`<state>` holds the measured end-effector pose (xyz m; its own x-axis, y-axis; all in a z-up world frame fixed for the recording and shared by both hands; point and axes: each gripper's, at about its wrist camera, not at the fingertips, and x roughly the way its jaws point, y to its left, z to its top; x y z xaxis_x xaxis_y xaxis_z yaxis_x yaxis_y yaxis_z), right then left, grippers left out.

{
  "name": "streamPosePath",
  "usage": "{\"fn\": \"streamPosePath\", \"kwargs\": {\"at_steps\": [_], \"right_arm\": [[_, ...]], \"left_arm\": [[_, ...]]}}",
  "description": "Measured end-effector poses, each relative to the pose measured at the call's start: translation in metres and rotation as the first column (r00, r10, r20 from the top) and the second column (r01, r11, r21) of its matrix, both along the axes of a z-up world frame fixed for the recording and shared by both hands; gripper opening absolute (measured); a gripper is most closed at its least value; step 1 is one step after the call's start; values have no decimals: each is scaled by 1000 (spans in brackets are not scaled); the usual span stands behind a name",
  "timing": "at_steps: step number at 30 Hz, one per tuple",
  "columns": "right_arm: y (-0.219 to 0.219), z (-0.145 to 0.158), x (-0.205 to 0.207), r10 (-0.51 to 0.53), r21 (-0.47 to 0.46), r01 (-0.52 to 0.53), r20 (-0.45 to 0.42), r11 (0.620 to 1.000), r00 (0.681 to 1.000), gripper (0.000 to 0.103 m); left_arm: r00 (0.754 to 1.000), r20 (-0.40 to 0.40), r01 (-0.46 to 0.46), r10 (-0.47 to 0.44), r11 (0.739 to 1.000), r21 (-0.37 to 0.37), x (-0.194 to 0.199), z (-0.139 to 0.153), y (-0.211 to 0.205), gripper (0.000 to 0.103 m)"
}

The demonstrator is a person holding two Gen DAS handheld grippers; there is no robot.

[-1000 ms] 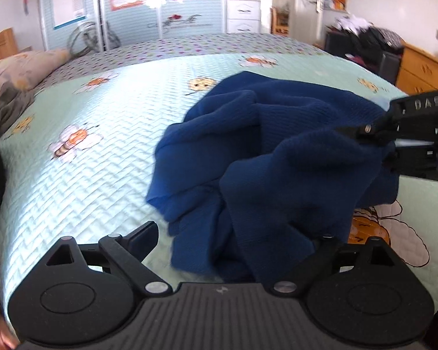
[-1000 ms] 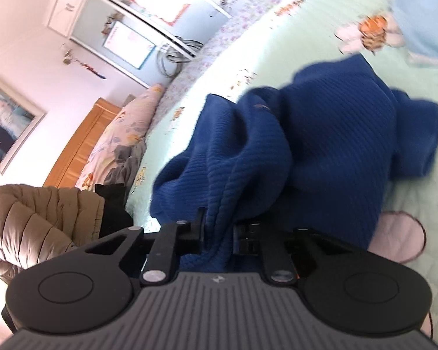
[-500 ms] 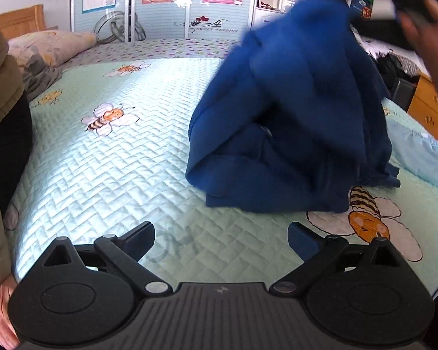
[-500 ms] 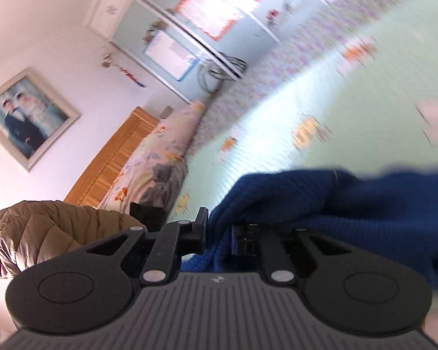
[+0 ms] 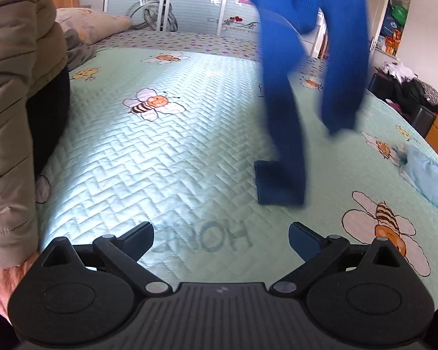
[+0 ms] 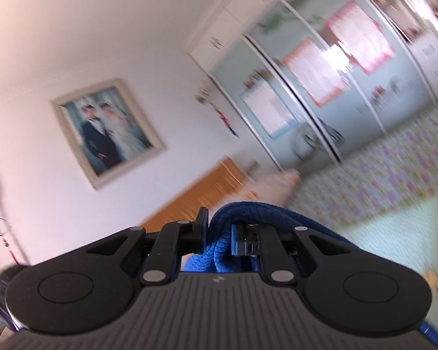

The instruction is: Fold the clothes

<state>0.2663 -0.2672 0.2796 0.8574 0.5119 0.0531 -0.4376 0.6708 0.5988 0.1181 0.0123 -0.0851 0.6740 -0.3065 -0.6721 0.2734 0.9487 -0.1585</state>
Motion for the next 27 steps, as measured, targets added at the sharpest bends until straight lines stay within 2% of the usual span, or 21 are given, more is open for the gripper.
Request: {"fn": "streamPosePath", "kwargs": {"at_steps": [3,13,17,22,23,25,26,27], "right_arm": [[-8,17,-8,8,56,-12,61,998,998,16],[-17,-25,-78,84,-18,-84,21,996,996,17],[-16,-46,-99,88,-60,-90,-44,994,995,18],[-27,-80,-76,18,-62,-30,-187,998,982,20],[-28,-87,-64,2,-72,-17,-208,997,978,24],[-30,-108,-39,-7,-58,-9,-276,998,961,38],[-31,-121,-27,-14,-45,-1,-331,999,944,55],[-33,-136,-20,-36,-48,19,-391,999,920,63]], "left_arm": [[1000,6,-10,10,1000,-10,2,0,7,99],[999,26,-35,37,997,-63,-5,9,9,100],[999,23,-35,36,997,-70,-10,11,4,102],[1000,4,-26,26,997,-70,-17,12,-9,102],[1000,6,-22,23,998,-61,-19,13,-12,102],[1000,17,-18,19,999,-42,-22,16,-15,102],[1000,24,-18,19,999,-36,-25,18,-14,102],[999,30,-19,20,999,-31,-27,19,-14,102]]}}
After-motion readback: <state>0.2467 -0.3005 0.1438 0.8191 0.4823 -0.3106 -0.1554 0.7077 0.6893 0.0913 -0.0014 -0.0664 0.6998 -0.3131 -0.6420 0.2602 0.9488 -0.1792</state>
